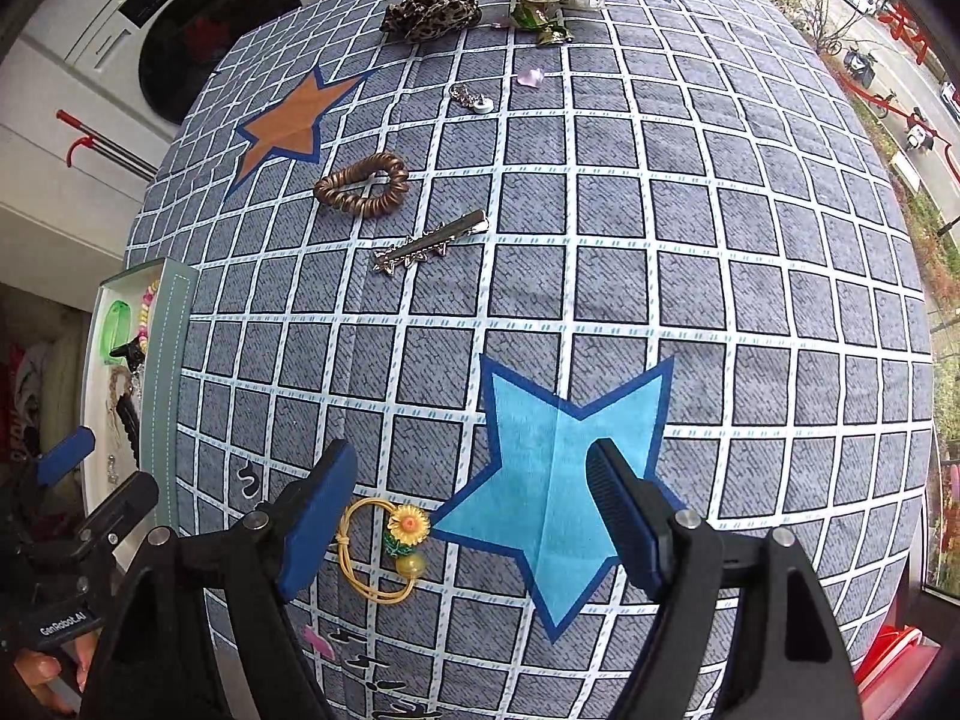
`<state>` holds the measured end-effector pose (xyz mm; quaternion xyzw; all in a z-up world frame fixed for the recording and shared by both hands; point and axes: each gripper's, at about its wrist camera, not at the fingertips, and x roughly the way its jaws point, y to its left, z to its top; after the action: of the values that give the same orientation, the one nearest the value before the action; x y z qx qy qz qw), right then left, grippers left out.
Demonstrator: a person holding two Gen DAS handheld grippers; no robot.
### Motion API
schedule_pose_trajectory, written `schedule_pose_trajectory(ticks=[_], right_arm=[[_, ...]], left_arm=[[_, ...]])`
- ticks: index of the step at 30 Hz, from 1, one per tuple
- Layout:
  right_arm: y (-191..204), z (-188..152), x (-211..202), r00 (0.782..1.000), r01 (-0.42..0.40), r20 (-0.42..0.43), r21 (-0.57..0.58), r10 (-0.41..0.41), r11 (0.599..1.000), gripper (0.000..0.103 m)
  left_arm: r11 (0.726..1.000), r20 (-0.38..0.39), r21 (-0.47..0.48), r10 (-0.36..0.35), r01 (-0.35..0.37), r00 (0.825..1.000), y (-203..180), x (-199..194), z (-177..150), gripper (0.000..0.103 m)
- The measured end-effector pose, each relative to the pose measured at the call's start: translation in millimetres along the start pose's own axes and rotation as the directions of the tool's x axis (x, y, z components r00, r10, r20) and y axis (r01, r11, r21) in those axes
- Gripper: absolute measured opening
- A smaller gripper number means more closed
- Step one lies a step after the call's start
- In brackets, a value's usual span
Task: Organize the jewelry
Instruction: 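Grasp the yellow sunflower bracelet with the left tool while the right tool grasps the silver spiked barrette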
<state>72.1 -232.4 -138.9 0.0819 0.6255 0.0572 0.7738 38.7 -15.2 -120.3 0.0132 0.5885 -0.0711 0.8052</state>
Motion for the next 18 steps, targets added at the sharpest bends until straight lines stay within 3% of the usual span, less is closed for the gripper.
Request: schedule_pose_trajectory(ticks=[9,17,18], right_arm=[[-1,29,13,1.0,-0.02,-0.001,-0.195,0.02,0.981,0.079],[14,52,31,0.999,0.034,0.008,-0.467,-0.034,0.884,0.065],[15,55,33,0.999,0.037,0.01,-0.488,-0.037,0.872,0.065]], left_arm=[[0.994,-0.115,-0.054,-0.105,0.099,0.988,-43,29,-19,0.103],[0.983,-0.158,-0.154,-0.127,0.103,0.979,-60,46,-24,0.103],[0.982,-0.161,-0.162,-0.128,0.101,0.979,-61,48,-24,0.098]])
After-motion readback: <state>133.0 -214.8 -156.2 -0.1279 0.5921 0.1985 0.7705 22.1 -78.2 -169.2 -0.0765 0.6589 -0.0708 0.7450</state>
